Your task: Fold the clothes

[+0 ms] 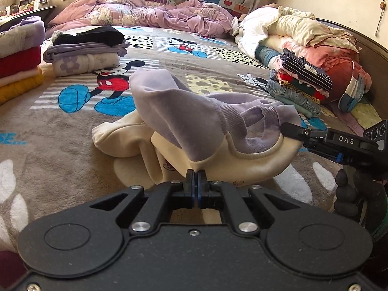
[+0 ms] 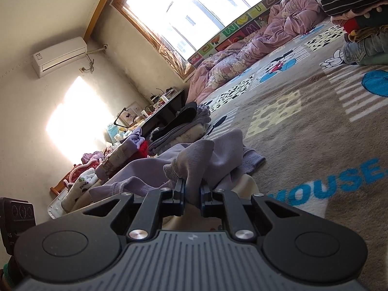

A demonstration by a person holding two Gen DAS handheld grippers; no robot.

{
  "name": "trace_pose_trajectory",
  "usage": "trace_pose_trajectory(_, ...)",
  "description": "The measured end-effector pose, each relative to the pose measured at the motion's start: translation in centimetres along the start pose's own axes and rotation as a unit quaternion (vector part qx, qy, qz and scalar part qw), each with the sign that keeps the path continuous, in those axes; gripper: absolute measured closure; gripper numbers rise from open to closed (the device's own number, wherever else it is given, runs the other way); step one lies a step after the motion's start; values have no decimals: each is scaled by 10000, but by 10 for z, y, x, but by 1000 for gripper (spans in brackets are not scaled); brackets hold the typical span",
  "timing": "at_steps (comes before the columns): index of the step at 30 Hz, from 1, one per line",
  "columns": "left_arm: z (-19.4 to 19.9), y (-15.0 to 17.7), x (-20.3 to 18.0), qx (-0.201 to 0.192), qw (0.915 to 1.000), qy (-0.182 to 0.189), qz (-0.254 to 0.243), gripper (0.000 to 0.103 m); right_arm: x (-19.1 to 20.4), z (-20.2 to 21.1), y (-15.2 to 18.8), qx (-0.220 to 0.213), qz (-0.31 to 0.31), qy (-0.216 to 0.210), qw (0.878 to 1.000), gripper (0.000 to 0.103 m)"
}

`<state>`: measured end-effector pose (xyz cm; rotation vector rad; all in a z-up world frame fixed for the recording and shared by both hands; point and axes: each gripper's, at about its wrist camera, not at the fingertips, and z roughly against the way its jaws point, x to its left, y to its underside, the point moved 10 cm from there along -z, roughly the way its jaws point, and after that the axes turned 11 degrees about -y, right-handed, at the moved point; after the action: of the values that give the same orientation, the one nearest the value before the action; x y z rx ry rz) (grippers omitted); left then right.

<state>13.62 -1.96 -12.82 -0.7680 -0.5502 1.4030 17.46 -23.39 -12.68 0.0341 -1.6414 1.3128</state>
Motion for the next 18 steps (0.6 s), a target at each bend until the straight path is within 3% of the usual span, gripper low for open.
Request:
trace_pose_trajectory(10,8,26,-7,152,9998,82,-19,103,22,18,22,86,49,131,9999,89)
trace_pose_trajectory(18,0,55,-2,602,9981,40,133,103,30,24,46,334,111,391,9986,89)
